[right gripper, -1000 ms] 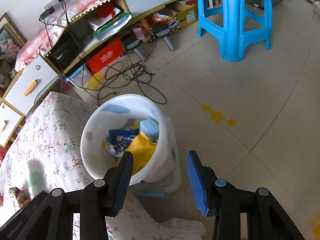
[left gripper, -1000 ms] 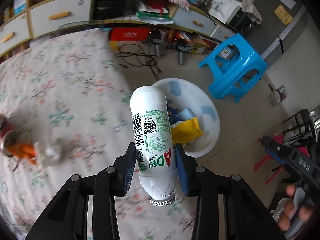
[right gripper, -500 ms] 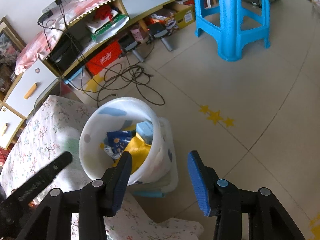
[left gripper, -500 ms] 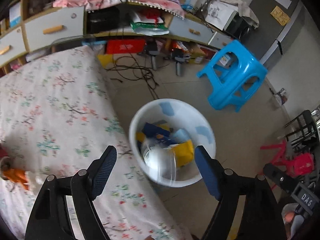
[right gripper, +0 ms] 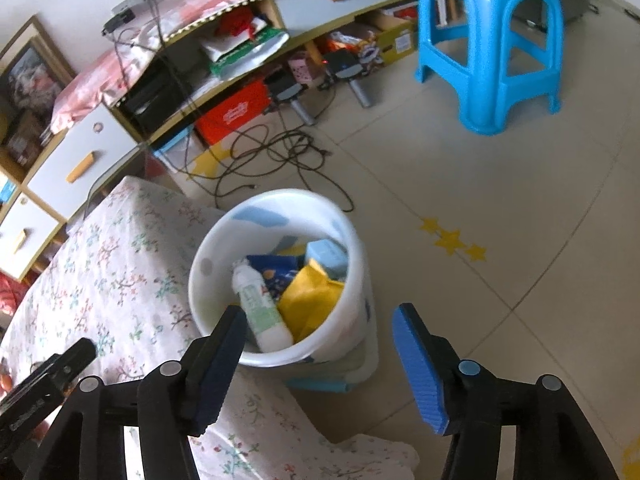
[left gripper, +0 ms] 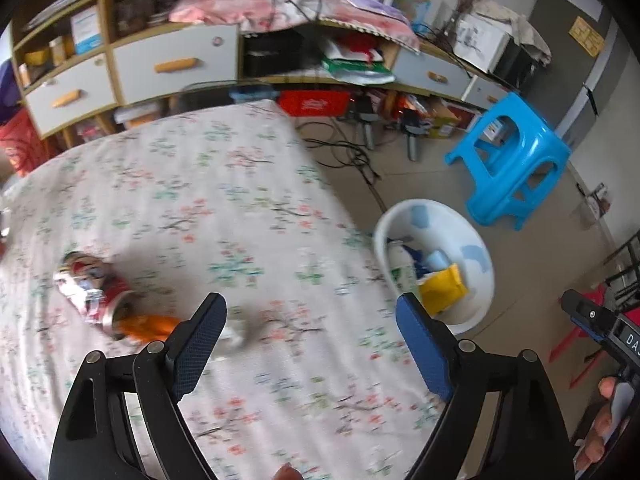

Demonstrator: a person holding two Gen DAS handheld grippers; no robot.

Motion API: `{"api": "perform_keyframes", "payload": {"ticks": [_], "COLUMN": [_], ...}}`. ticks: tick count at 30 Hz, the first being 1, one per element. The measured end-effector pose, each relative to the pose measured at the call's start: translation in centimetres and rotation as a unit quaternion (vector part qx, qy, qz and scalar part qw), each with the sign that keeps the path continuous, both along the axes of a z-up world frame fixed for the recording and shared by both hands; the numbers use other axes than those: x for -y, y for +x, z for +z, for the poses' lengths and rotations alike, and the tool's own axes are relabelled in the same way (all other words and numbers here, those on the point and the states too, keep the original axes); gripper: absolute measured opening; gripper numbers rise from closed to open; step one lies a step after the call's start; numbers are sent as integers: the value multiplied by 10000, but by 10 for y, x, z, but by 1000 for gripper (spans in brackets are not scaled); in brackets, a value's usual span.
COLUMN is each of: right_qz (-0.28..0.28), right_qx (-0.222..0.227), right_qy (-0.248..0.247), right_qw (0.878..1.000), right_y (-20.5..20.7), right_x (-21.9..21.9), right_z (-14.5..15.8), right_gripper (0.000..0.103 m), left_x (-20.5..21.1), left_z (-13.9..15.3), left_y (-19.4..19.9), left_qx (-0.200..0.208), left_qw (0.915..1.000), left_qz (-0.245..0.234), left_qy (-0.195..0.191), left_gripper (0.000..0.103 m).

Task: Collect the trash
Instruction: 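Grasp the red milk-drink can with the left tool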

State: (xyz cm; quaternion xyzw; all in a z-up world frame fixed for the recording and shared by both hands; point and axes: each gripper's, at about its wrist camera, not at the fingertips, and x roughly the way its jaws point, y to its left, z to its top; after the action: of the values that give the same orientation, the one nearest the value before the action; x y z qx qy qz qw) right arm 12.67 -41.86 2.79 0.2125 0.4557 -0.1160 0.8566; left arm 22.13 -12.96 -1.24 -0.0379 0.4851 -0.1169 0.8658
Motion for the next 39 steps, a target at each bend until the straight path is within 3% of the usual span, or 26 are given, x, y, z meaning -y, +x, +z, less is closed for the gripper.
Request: {"api": "perform_keyframes", "payload": {"ticks": [11, 17, 19, 24, 33, 38, 39], "right_qz": [530, 793, 865, 1023, 1401, 1727, 1803], "right_qx": [-50, -134, -161, -246, -395, -460, -464], "right_qy": [-220, -415, -486, -642, -778, -942, -981], "right_qw": [9983, 9959, 9949, 9924, 9863, 9794, 9776], "right_y": [9, 16, 19, 26, 40, 45, 45], "right_x": [-40, -60, -67, -89, -133, -166, -172], "right_z": [-3, -8, -11, -18, -34, -44, -45], "right_gripper": [80, 81, 81, 81, 81, 81, 81], "left_x": [-74, -117, -132, -158, -183, -188, -187], "left_z": [-4, -24, -32, -48, -73, -92, -91], "left_y": [-16, -17, -12, 5, 31, 43, 42], "left_qx": [78, -60, -134, -537, -883, -1170, -1136], "left_qw": [9972, 9871, 9832, 9760, 9592, 9517, 9534], "left_qz": [719, 1483, 1730, 2108, 2503, 2483, 2447], "left_qy": [192, 600, 565, 32, -974, -1379, -1350], "left_gripper": [98, 98, 98, 98, 97, 83, 75]}}
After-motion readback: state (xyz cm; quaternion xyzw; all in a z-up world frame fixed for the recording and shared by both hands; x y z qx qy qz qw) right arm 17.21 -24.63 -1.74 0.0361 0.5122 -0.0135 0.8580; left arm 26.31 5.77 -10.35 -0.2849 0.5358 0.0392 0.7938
